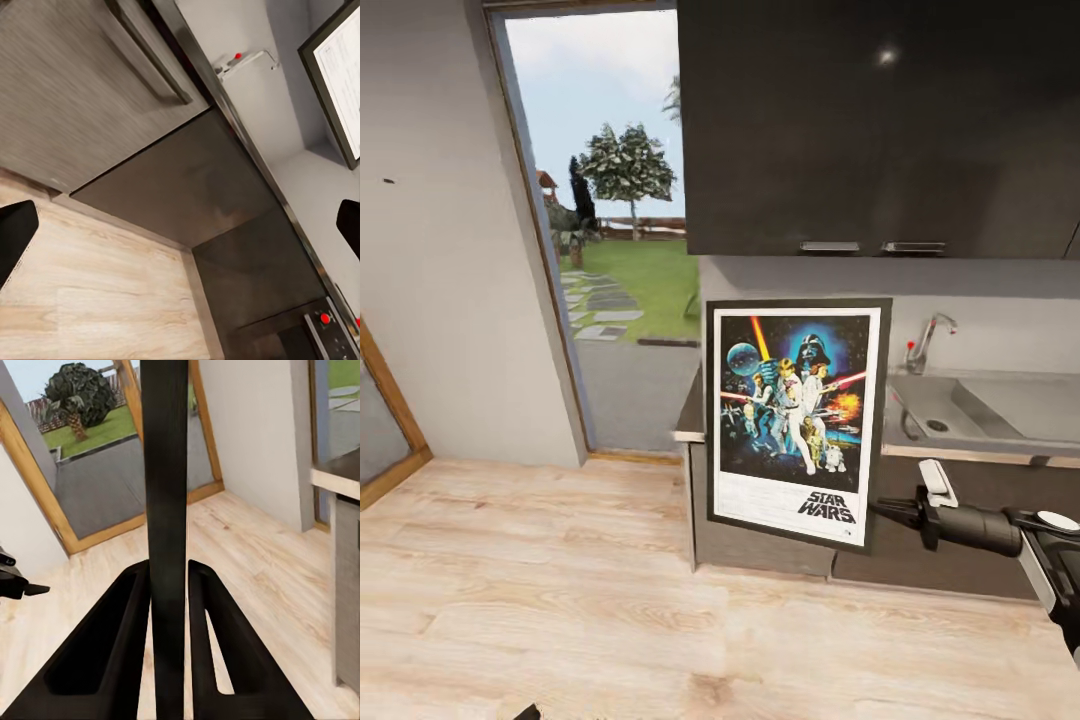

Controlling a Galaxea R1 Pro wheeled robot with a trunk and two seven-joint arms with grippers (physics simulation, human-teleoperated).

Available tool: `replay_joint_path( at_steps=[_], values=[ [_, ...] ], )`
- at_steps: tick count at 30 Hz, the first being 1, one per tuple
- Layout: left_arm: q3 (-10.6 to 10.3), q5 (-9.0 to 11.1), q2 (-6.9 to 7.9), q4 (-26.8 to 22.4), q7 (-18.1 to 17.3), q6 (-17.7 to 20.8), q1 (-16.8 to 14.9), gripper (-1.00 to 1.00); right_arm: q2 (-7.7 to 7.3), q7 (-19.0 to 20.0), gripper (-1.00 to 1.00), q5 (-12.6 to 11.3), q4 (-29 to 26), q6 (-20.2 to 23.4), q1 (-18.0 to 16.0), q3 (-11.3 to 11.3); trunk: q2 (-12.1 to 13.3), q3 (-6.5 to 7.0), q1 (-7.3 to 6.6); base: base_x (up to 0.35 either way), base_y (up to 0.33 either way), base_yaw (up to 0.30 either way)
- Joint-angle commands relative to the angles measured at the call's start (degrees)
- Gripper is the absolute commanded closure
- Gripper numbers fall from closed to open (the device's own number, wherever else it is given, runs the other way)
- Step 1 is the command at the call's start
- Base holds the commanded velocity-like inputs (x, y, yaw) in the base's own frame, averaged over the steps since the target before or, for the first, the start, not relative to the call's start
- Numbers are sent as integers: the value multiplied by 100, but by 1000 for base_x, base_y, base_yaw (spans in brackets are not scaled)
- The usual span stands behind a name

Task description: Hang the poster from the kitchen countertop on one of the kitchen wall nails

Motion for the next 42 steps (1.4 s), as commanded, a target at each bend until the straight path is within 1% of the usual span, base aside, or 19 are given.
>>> replay_joint_path(
  at_steps=[1, 16, 42],
  values=[
    [-48, 51, 1, 2, -4, -59, -5, -100, -1, 35, 100, -9, -1, 83, -6, -4, -14, -14, 4, 0, 292, 61],
    [-48, 51, 1, 2, -4, -50, -5, -100, -1, 35, 100, -9, 0, 83, -6, -4, -14, -14, 4, 0, 292, 16],
    [-48, 51, 1, 2, -4, -47, -5, -100, 0, 26, 100, -1, -7, 74, -6, 7, -14, -14, 4, 0, 292, 275]
  ],
)
